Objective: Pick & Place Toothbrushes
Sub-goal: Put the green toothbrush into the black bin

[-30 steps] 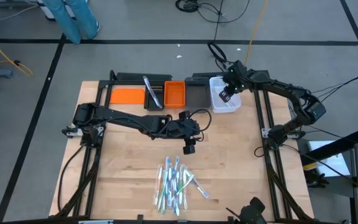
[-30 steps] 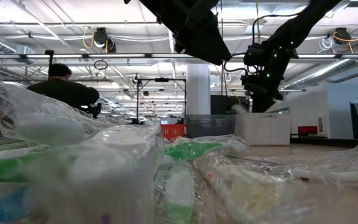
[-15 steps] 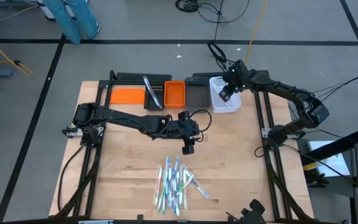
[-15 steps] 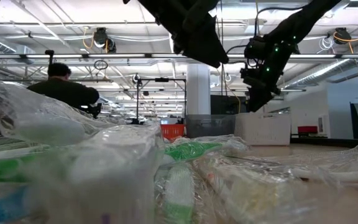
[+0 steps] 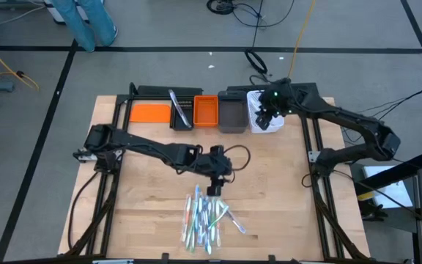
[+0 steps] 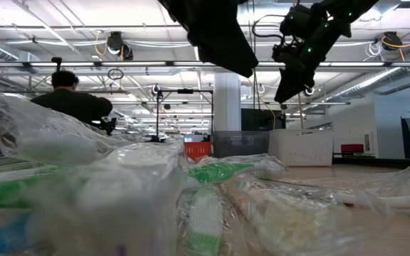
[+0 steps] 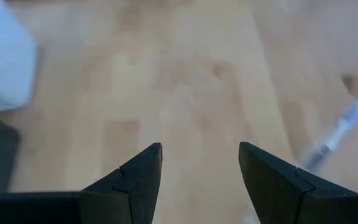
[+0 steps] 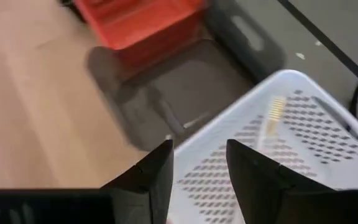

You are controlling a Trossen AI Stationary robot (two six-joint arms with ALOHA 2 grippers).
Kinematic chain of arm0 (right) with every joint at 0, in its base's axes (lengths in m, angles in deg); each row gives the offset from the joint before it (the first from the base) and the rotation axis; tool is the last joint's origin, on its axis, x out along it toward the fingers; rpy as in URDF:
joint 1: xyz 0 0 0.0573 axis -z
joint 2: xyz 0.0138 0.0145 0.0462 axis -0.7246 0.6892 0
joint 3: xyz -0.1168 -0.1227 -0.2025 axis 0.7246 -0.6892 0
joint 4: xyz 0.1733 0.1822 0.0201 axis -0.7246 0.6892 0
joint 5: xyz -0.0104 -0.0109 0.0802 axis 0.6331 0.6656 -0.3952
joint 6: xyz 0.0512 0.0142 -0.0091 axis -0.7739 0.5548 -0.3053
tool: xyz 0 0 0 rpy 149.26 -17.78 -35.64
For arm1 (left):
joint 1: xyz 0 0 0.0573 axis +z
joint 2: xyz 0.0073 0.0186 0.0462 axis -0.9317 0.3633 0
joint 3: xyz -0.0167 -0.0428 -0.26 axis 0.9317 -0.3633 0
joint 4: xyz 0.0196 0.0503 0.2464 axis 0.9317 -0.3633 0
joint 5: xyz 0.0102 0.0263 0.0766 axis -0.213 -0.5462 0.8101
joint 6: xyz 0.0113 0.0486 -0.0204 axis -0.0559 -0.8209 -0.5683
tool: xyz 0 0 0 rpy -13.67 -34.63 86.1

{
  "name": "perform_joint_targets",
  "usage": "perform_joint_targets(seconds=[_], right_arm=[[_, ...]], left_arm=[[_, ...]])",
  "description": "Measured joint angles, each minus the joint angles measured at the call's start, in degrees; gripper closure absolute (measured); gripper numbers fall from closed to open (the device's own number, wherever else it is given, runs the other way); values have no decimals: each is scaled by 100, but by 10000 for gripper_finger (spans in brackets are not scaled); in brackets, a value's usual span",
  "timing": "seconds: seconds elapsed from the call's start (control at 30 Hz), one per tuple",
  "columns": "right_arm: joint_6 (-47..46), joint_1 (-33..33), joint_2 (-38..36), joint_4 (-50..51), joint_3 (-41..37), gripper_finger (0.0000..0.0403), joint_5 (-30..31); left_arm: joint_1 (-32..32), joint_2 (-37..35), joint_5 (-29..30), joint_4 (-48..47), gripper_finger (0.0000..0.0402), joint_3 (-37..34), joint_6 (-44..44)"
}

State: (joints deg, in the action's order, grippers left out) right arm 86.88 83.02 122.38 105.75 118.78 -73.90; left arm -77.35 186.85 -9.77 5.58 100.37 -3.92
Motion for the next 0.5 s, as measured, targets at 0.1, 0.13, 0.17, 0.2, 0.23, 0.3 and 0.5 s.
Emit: perform_joint_targets(seconds=[0.1,0.13,0.17,0.2,0.23,0.3,0.5], right_arm=[[-91,-313,-56,54,-2,259,0],[-93,-425,-60,49,-2,259,2],[-97,-529,-60,51,-2,259,0],[-139,-637,-58,70,-2,259,2],[-201,-747,-58,91,-2,259,1],[-322,-969,-58,89,-4,259,0],[-585,-1704,-58,109,-4,259,0]], left_arm=[[-140,0,9,-300,185,0,110],[-182,0,26,-361,185,0,156],[-223,0,37,-386,185,-7,198],[-261,0,47,-441,185,-7,228],[-303,0,51,-503,185,-8,262],[-378,0,56,-602,185,-12,390],[-592,0,66,-885,185,-17,830]])
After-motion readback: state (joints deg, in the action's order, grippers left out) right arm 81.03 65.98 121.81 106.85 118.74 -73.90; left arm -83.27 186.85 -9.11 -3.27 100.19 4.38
